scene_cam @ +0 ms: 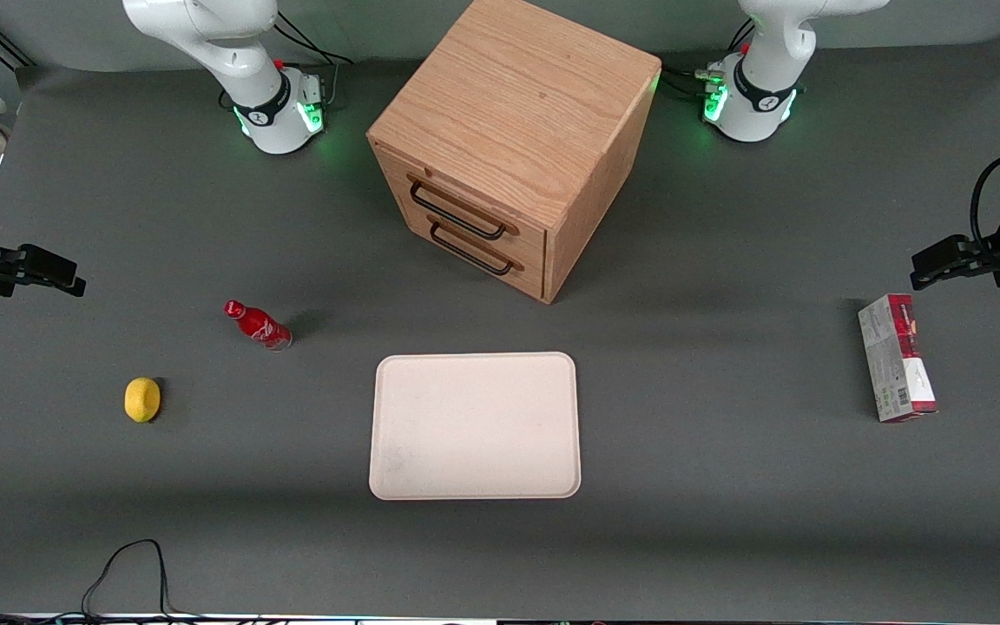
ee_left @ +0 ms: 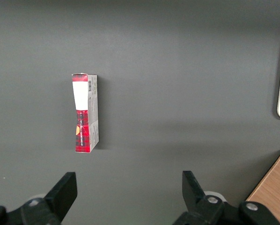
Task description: Open upper drawer
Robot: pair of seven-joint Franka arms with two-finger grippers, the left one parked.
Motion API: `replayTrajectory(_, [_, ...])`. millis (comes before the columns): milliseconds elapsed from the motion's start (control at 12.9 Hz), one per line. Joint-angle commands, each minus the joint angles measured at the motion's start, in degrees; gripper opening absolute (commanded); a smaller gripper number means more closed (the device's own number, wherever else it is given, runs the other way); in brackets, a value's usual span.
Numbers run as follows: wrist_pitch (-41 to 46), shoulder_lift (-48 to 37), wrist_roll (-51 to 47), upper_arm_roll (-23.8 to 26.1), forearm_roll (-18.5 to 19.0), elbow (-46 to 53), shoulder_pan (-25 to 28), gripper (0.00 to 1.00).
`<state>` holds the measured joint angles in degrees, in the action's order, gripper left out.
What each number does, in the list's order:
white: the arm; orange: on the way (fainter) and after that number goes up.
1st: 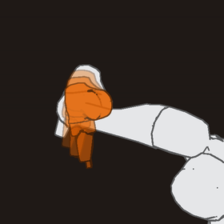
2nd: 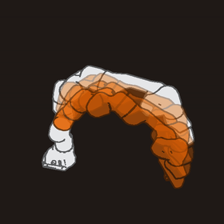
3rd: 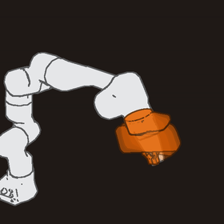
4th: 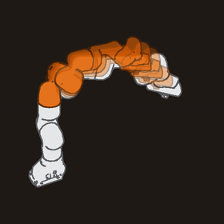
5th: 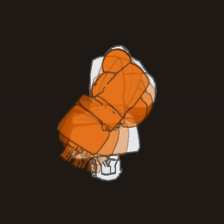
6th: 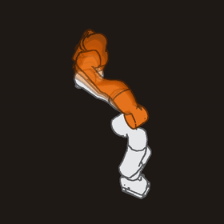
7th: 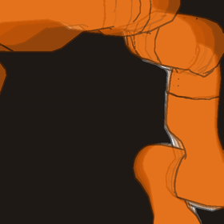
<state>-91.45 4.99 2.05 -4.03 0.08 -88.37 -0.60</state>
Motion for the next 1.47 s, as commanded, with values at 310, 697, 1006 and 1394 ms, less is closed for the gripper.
replayTrajectory(310, [-0.7,5.1,-0.7,1.3,1.5,5.5,6.5,1.0])
replayTrajectory(697, [-4.8,8.8,7.6,1.5,-1.6,5.9,19.0,1.0])
replayTrajectory(1006, [-6.3,8.1,9.3,1.4,-2.0,3.5,28.9,1.0])
replayTrajectory(1394, [-10.1,4.6,12.1,1.3,-1.7,-2.6,39.3,1.0])
